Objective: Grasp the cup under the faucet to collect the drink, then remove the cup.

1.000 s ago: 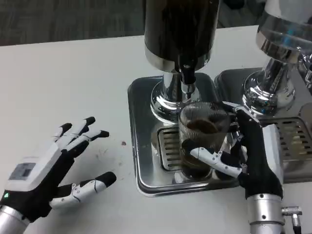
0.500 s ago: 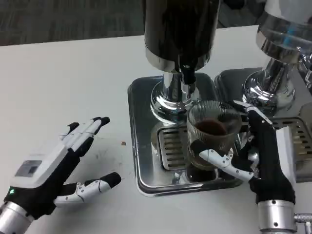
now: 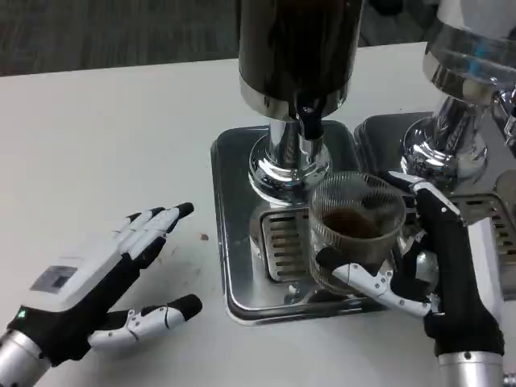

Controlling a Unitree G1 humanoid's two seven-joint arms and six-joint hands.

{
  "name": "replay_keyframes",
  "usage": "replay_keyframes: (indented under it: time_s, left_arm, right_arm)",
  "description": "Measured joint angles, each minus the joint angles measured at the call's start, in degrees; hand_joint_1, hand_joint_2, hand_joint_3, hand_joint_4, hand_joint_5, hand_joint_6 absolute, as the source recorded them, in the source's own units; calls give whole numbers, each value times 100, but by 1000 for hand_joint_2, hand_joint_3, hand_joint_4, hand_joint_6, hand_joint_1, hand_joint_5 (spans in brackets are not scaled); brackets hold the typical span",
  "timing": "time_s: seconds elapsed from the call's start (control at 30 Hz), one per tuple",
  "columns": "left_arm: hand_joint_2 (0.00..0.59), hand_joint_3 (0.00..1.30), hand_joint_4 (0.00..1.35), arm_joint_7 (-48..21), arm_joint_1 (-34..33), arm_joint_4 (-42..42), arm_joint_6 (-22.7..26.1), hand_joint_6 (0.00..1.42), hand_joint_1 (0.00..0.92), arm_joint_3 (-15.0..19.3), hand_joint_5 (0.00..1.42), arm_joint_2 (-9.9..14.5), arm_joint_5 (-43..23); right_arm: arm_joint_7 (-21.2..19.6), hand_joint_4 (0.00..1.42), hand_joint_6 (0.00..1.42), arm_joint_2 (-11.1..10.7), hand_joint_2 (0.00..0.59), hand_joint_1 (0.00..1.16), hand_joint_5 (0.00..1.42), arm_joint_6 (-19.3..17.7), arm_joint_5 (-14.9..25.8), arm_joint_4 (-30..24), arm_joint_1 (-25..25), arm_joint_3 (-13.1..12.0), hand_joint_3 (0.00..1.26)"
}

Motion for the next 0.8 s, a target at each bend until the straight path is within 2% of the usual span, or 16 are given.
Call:
replay_keyframes:
  time_s: [0.07, 0.17, 0.3, 0.5, 0.8]
  left_arm:
    - [191, 0, 0, -351, 2, 149, -113, 0, 0, -1, 0, 1, -499]
    - [190, 0, 0, -670, 3, 250, -123, 0, 0, -2, 0, 5, -765]
    - [193, 0, 0, -778, 41, 161, -277, 0, 0, 32, 0, 43, -761]
    - [194, 0, 0, -776, 208, 69, -325, 0, 0, 154, 0, 165, -549]
    - [193, 0, 0, -776, 490, -309, -332, 0, 0, 249, 0, 175, -509]
  right_arm:
    - [0, 627, 1311, 16, 136, 940, 940, 1, -86, -131, 96, 23, 487]
    - [39, 627, 1312, 43, 136, 940, 940, 1, -90, -306, 160, 41, 491]
    - [165, 627, 1313, 112, 136, 940, 940, -3, -8, -698, 451, 52, 493]
    - [274, 627, 1314, 101, 142, 937, 940, -3, -109, -775, 640, 84, 495]
    - [497, 627, 1314, 101, 144, 935, 940, 0, -163, -1238, 929, 90, 495]
